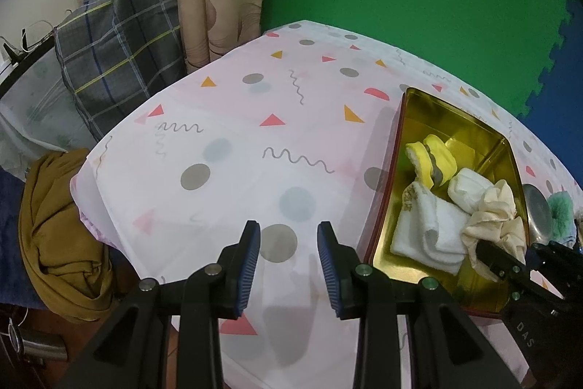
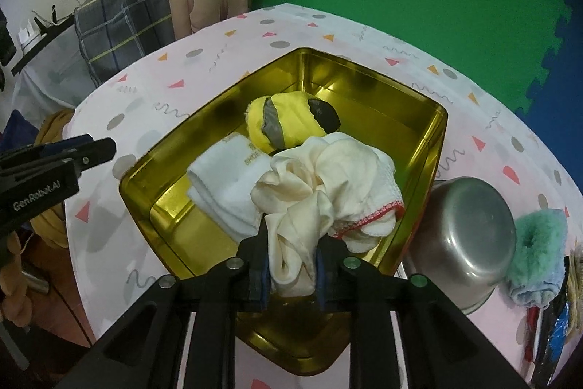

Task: Organize soft objects
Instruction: 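Carry the cream scrunchie into the gold tin and open the right tool, then grasp the cotton swab pack with the right tool while the left tool moves toward the green pom-pom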

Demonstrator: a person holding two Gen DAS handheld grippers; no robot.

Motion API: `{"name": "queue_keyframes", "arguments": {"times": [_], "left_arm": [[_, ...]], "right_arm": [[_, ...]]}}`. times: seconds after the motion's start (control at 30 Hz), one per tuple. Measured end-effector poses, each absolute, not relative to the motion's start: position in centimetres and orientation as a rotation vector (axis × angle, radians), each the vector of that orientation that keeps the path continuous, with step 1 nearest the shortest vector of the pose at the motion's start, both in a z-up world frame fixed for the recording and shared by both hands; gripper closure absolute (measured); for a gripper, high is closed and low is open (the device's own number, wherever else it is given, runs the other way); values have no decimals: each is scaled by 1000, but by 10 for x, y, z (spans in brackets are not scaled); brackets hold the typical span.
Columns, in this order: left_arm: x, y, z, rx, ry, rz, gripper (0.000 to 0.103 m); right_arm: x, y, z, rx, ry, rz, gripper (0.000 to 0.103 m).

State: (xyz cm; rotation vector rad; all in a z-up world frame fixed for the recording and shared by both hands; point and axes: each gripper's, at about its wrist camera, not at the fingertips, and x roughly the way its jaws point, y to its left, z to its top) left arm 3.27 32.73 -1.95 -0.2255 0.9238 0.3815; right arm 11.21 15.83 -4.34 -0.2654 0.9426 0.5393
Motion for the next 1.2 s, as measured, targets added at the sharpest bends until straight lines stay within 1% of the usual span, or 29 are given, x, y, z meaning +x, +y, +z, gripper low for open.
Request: {"name": "queue_keyframes", "arguments": {"times": [0.07,0.13,0.2,0.27,0.33,0.47,0.53,0.73,0.9,1.07,1.2], "left_arm": [[33,327,-19,-224,925,381,70],[33,327,-19,-225,923,380,70],[33,326,-19,-224,921,380,70],[33,326,-19,-221,921,379,70],[33,326,-19,-221,923,378,70],[33,326,-19,-215,923,377,70],[34,325,-19,-213,924,377,70],[34,324,-19,-208,923,377,70],[35,324,-18,-198,921,379,70],[34,322,-17,-187,917,377,70],[34,322,-17,-183,915,378,70]], "right_arm": [[111,159,-42,-265,932,539,71],[109,159,-40,-266,921,537,59],[107,158,-37,-257,911,533,53],[106,156,-34,-247,903,532,50],[103,154,-30,-237,900,536,43],[95,149,-22,-236,878,537,39],[90,147,-17,-233,867,542,30],[77,135,-2,-216,832,548,29],[66,107,11,-184,797,519,29],[66,61,20,-173,776,426,29],[74,4,29,-144,768,312,29]]}}
